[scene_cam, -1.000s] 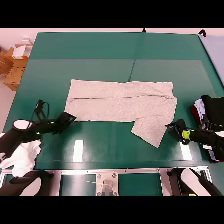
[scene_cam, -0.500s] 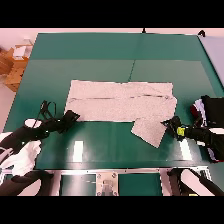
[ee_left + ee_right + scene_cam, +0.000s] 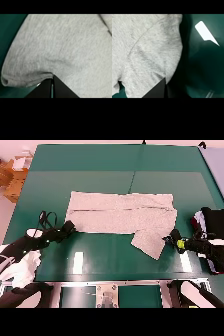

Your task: Fold the shirts.

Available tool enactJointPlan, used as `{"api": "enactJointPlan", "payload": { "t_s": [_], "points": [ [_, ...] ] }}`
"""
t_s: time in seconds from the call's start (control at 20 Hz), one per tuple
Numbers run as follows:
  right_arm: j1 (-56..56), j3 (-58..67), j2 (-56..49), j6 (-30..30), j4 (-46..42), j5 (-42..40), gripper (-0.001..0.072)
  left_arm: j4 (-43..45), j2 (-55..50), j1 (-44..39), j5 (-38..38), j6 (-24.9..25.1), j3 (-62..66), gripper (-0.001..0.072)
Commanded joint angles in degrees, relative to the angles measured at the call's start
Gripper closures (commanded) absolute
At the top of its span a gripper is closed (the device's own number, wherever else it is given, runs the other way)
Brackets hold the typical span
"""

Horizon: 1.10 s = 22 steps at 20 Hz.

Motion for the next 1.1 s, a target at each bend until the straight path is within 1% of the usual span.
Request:
{"api": "enactJointPlan", "payload": {
  "t_s": [0.0,0.1,0.15,0.25,0.3,0.5,0.6,0.7,0.8,0.95,1.05],
  "points": [
    [-0.1,3.1,0.2,0.2,-0.9,6.5,0.0699,7.0,1.6,1.3,-8.7,0.8,3.8,0.0685],
    [-0.1,4.8,0.2,3.5,-3.9,10.0,0.0700,15.5,5.0,1.9,-14.6,-4.9,5.7,0.0685],
    [-0.1,5.2,0.2,5.5,-6.0,11.6,0.0699,21.9,7.0,1.9,-17.1,-9.2,6.3,0.0685],
    [0.0,5.5,0.8,9.0,-10.7,14.3,0.0700,33.0,9.9,1.9,-22.1,-16.2,6.8,0.0685],
    [-0.1,5.6,1.5,9.9,-12.7,15.2,0.0700,35.6,10.7,1.9,-23.7,-17.3,7.0,0.0685],
    [-0.1,9.9,5.9,14.4,-21.0,19.7,0.0700,37.9,10.9,1.9,-29.2,-16.7,10.3,0.0685],
    [-0.1,13.6,7.7,15.2,-22.3,20.4,0.0700,39.6,10.9,1.9,-30.2,-16.7,12.8,0.0685],
    [0.1,17.2,7.8,14.7,-19.1,20.2,0.0700,39.6,10.8,1.9,-28.8,-16.7,15.1,0.0684],
    [0.8,20.7,6.9,12.1,-13.0,18.0,0.0700,39.3,8.5,1.9,-27.8,-16.6,18.6,0.0684],
    [4.5,27.2,2.8,12.0,-10.0,13.7,0.0700,36.4,1.6,1.9,-27.7,-13.6,26.2,0.0684],
    [7.4,32.4,-1.9,12.0,-9.1,9.0,0.0699,36.4,-4.2,1.9,-27.2,-13.3,32.6,0.0684]
  ]
}}
